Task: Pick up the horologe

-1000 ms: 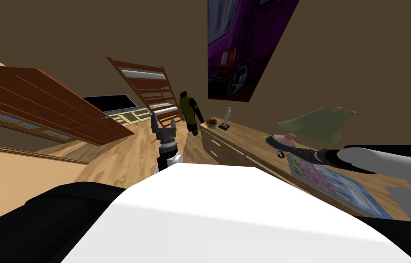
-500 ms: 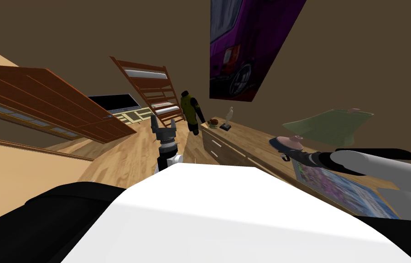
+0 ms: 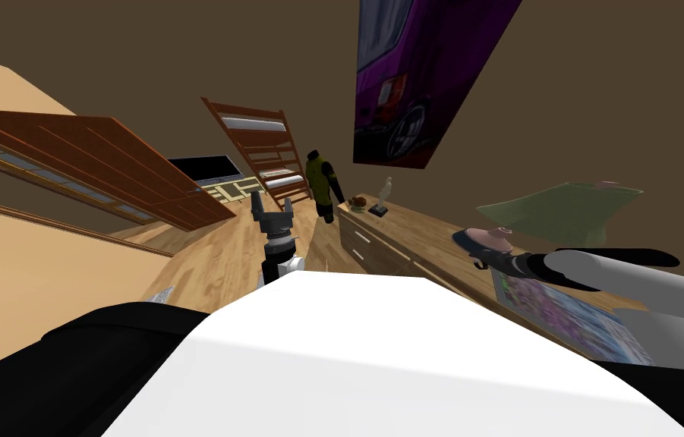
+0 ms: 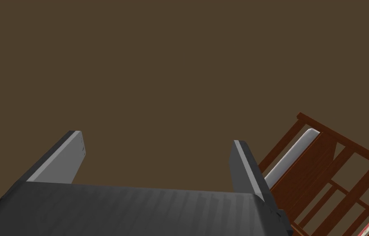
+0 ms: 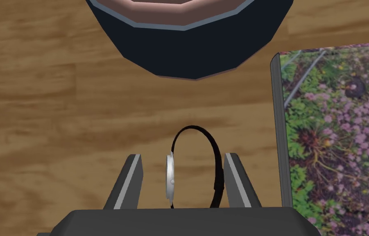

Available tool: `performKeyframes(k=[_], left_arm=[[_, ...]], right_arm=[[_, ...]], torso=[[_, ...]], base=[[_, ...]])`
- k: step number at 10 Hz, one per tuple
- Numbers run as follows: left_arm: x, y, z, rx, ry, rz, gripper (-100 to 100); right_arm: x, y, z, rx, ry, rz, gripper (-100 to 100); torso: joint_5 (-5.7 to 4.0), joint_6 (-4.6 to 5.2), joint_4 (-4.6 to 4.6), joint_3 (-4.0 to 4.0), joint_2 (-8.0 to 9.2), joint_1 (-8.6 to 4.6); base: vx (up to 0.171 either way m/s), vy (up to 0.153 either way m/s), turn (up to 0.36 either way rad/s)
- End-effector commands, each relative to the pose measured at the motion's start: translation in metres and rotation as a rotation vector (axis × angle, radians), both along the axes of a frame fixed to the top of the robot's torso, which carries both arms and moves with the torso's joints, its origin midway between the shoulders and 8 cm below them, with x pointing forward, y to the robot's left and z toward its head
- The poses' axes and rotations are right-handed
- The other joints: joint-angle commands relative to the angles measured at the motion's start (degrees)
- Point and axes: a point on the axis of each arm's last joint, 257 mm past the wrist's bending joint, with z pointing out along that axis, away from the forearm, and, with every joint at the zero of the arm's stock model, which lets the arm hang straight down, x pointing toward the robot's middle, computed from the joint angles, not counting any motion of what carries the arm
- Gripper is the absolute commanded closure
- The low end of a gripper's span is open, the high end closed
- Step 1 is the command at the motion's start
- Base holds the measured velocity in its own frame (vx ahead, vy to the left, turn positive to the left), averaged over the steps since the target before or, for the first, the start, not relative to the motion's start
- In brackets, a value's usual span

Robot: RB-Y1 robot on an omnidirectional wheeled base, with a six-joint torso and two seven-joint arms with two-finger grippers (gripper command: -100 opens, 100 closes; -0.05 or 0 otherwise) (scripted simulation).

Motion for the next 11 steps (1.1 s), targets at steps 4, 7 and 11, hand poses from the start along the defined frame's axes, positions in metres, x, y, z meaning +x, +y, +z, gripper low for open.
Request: performKeyframes(k=[4,7,11], left_arm=[[0.0,0.0,0.0,0.0,0.0,0.0,0],[0.0,0.0,0.0,0.0,0.0,0.0,0],[0.0,0.0,0.0,0.0,0.0,0.0,0]], right_arm=[[0.001,0.0,0.0,0.0,-0.002,-0.001,100],[0.0,0.009,0.007,0.001,0.002,0.026,100],[0.001,0.015,0.011,0.003,0.005,0.042,0]], torso=[[0.0,0.0,-0.05,-0.07,-0.08,0.0],[0.01,0.12,-0.06,-0.1,-0.17,-0.01],[0.01,-0.01,-0.08,-0.14,-0.2,0.04]], base=[[0.0,0.0,0.0],[0.038,0.001,-0.111],[0.033,0.009,-0.053]])
